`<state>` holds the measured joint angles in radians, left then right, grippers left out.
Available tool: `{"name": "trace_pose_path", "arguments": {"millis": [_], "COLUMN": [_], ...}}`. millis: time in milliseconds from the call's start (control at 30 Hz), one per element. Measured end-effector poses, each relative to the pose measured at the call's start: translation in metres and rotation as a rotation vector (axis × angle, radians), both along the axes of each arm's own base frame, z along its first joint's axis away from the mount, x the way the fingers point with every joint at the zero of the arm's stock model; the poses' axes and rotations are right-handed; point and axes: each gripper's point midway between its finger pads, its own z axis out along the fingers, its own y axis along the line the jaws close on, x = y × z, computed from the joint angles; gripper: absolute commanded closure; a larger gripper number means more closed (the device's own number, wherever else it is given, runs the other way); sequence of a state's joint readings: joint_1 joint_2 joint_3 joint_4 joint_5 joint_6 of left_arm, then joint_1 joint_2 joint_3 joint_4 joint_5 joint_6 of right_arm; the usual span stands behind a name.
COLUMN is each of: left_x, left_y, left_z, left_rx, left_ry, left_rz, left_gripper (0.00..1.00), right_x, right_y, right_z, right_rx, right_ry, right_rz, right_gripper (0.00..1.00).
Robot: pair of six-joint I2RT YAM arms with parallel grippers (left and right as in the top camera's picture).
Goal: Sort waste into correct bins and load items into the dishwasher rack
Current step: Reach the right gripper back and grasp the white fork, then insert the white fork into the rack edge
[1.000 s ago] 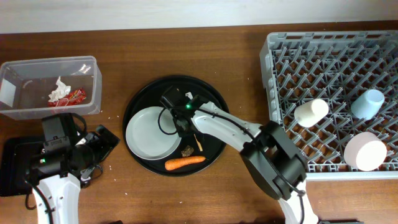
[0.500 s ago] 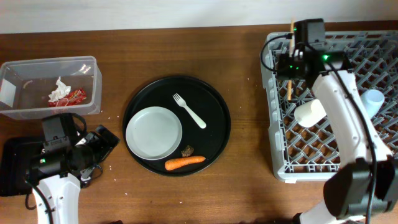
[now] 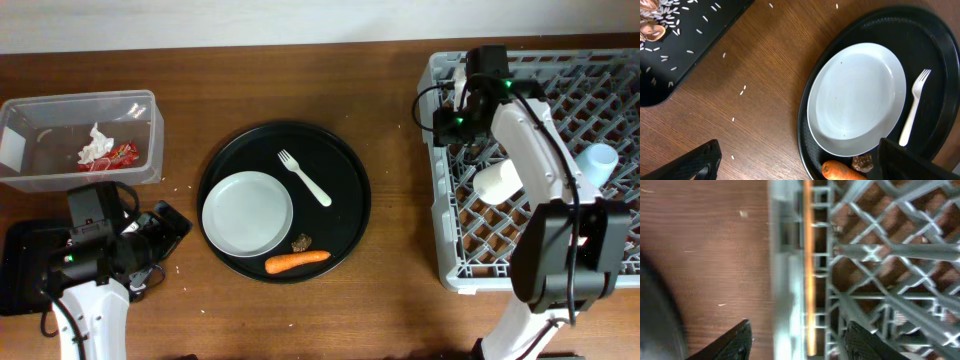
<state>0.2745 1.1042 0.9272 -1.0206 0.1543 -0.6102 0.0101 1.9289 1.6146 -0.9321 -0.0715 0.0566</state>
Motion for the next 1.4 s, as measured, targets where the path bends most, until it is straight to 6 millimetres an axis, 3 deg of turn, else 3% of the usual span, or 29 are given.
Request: {"name": "trace_pose_path", "arguments": {"millis": [67, 133, 167, 200, 267, 300, 333, 367, 467, 500, 600, 767, 900, 933, 1033, 1167, 1400], "left_x": [0.000, 0.000, 0.000, 0.000, 0.000, 0.000, 0.000, 0.000, 0.000, 0.000, 0.000, 0.000, 0.000, 0.000, 0.000, 0.000, 0.000], "left_y": [0.000, 0.000, 0.000, 0.000, 0.000, 0.000, 0.000, 0.000, 0.000, 0.000, 0.000, 0.000, 0.000, 0.000, 0.000, 0.000, 0.000], "left_z": [0.000, 0.000, 0.000, 0.000, 0.000, 0.000, 0.000, 0.000, 0.000, 0.000, 0.000, 0.000, 0.000, 0.000, 0.000, 0.000, 0.000], "left_rx": [0.000, 0.000, 0.000, 0.000, 0.000, 0.000, 0.000, 0.000, 0.000, 0.000, 0.000, 0.000, 0.000, 0.000, 0.000, 0.000, 0.000], "left_ry": [0.000, 0.000, 0.000, 0.000, 0.001, 0.000, 0.000, 0.001, 0.000, 0.001, 0.000, 0.000, 0.000, 0.000, 0.000, 0.001, 0.000], "left_rz": [0.000, 0.000, 0.000, 0.000, 0.000, 0.000, 0.000, 0.000, 0.000, 0.000, 0.000, 0.000, 0.000, 0.000, 0.000, 0.000, 0.000], "left_gripper": [0.01, 0.01, 0.01, 0.01, 0.01, 0.01, 0.01, 0.01, 0.01, 0.01, 0.01, 0.01, 0.01, 0.01, 0.01, 0.01, 0.01], "right_x": [-0.003, -0.018, -0.026, -0.033, -0.039, -0.040, -0.043, -0.036, -0.039, -0.041, -0.041, -0.038, -0.035, -0.034, -0.035, -0.034, -0.037], "right_y": [0.029, 0.092, 0.127, 0.157, 0.202, 0.223, 0.244, 0.256, 0.283, 0.285, 0.283, 0.280, 0.274, 0.274, 0.274, 0.274, 0.272], "right_z": [0.030, 0.083, 0.098, 0.099, 0.080, 0.059, 0.026, 0.012, -0.062, -0.079, -0.096, -0.102, -0.104, -0.103, -0.104, -0.104, -0.102], "right_rx": [0.058, 0.122, 0.144, 0.145, 0.126, 0.110, 0.078, 0.069, 0.024, 0.010, -0.007, -0.037, -0.074, -0.076, -0.077, -0.077, -0.068], "right_ry": [-0.065, -0.183, -0.225, -0.234, -0.223, -0.202, -0.156, -0.170, -0.089, -0.064, -0.042, -0.047, -0.055, -0.056, -0.056, -0.056, -0.039], "right_rz": [0.051, 0.194, 0.276, 0.346, 0.440, 0.479, 0.519, 0.531, 0.581, 0.585, 0.592, 0.592, 0.588, 0.586, 0.587, 0.580, 0.537], "right_gripper": [0.34, 0.27, 0.26, 0.25, 0.23, 0.22, 0.21, 0.21, 0.19, 0.19, 0.20, 0.33, 0.62, 0.75, 0.87, 0.96, 0.96]}}
